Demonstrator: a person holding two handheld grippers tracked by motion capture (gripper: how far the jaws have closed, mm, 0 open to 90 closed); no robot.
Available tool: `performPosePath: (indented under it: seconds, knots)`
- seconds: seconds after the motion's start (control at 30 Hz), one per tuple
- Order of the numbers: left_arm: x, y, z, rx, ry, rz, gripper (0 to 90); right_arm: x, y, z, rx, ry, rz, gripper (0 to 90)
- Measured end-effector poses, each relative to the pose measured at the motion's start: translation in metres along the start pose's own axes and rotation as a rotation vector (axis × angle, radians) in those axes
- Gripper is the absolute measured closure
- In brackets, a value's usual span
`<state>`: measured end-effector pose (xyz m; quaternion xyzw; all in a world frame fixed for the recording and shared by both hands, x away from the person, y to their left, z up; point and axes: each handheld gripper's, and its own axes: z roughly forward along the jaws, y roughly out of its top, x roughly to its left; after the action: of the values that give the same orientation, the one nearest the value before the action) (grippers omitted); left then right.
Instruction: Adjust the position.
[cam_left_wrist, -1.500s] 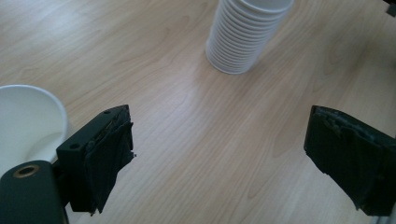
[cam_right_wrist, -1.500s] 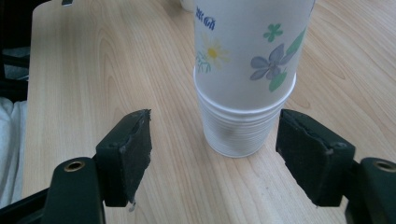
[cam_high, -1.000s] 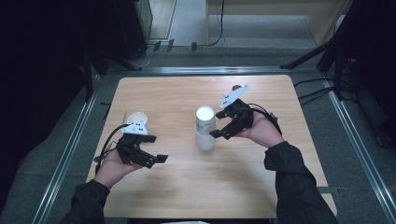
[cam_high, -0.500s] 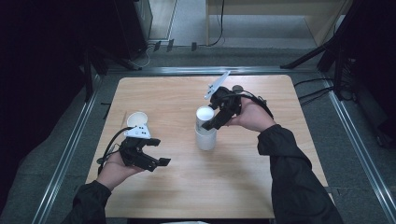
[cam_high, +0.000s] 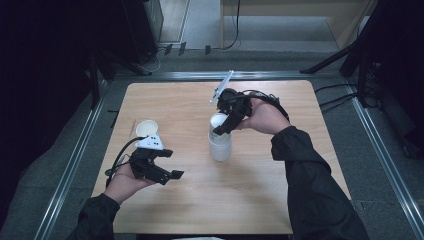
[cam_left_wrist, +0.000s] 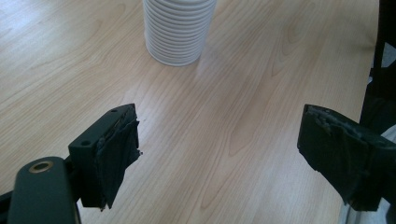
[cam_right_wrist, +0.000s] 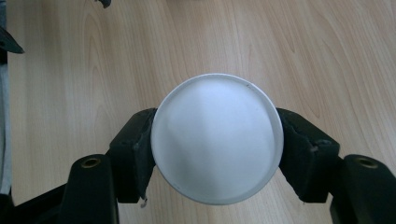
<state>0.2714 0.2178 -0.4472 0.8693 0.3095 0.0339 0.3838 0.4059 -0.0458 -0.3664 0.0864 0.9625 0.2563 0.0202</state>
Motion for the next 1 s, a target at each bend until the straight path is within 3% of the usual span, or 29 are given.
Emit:
performPosePath:
  seconds: [0.3, 0.43, 0.83, 1.0]
  knots:
    - [0.001, 0.000, -0.001, -0.009, -0.032, -0.004, 12.2, 0.000, 0.005, -0.014, -0.014, 0.007, 0.012, 34.6]
    - [0.001, 0.001, -0.001, -0.013, -0.048, -0.006, 10.6, 0.001, 0.012, -0.023, 0.004, 0.011, 0.027, 34.8]
    - [0.006, -0.001, -0.003, -0.039, -0.060, -0.011, 9.9, 0.011, 0.037, -0.067, -0.031, -0.011, 0.032, 35.3]
    - [0.008, 0.000, -0.002, -0.046, -0.058, -0.014, 9.9, 0.023, 0.041, -0.091, -0.064, -0.014, 0.034, 35.5]
